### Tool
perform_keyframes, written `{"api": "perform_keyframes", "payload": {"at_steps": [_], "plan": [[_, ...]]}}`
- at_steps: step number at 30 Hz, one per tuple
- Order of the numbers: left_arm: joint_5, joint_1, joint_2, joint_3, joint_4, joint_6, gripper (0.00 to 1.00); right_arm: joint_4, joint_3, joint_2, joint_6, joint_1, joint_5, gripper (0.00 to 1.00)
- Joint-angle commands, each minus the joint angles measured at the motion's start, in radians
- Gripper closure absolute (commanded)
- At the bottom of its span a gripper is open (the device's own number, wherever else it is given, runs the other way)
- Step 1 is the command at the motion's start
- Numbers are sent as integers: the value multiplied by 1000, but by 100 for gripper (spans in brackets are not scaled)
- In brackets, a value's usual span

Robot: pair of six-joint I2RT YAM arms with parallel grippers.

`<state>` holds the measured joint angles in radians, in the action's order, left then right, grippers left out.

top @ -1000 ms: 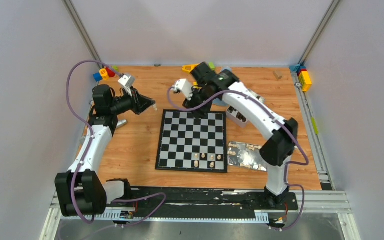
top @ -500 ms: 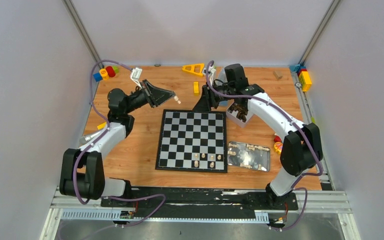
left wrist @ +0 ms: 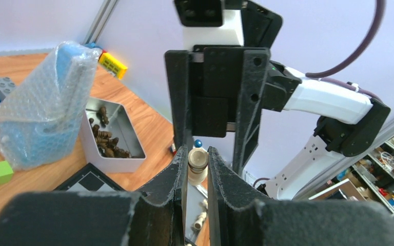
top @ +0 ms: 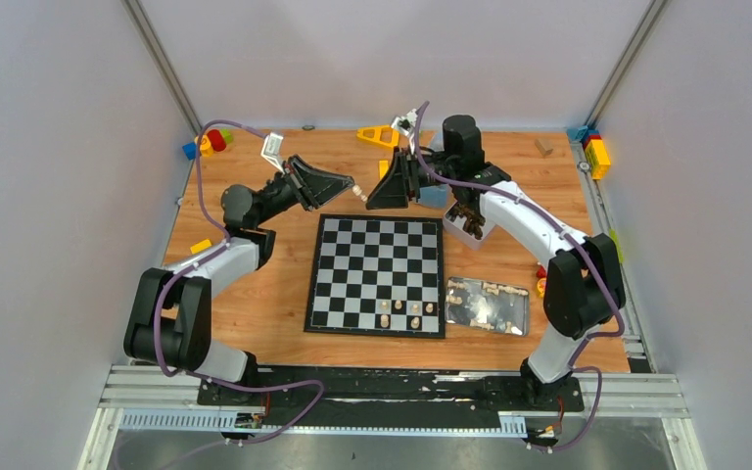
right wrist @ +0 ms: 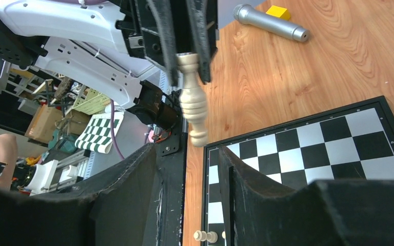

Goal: Set up the chess pieces on the board
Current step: Pick up the chess piece from the storage box.

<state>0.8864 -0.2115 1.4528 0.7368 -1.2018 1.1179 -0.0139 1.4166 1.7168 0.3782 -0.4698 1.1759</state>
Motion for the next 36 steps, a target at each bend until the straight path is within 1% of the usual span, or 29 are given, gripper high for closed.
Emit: {"api": "perform_keyframes", "payload": {"at_steps": [1,6,23,25,33,36], "plan": [[-18,-6,2,-11,-105,32,100,-82,20,32,45,5,41,51],[-17,-7,3,-14,-111,37,100,-105,31,45,63,5,50,52],[-13,-19,17,-19,-110,13,100,-194,55,83,161,3,95,66],[-12,-20,16,-19,-108,11,100,-200,59,87,168,3,99,70],[-7,-20,16,-24,-103,-7,100,-202,65,88,172,6,109,89],[6,-20,9,-24,-91,-40,100,-151,64,73,127,21,112,97]]}}
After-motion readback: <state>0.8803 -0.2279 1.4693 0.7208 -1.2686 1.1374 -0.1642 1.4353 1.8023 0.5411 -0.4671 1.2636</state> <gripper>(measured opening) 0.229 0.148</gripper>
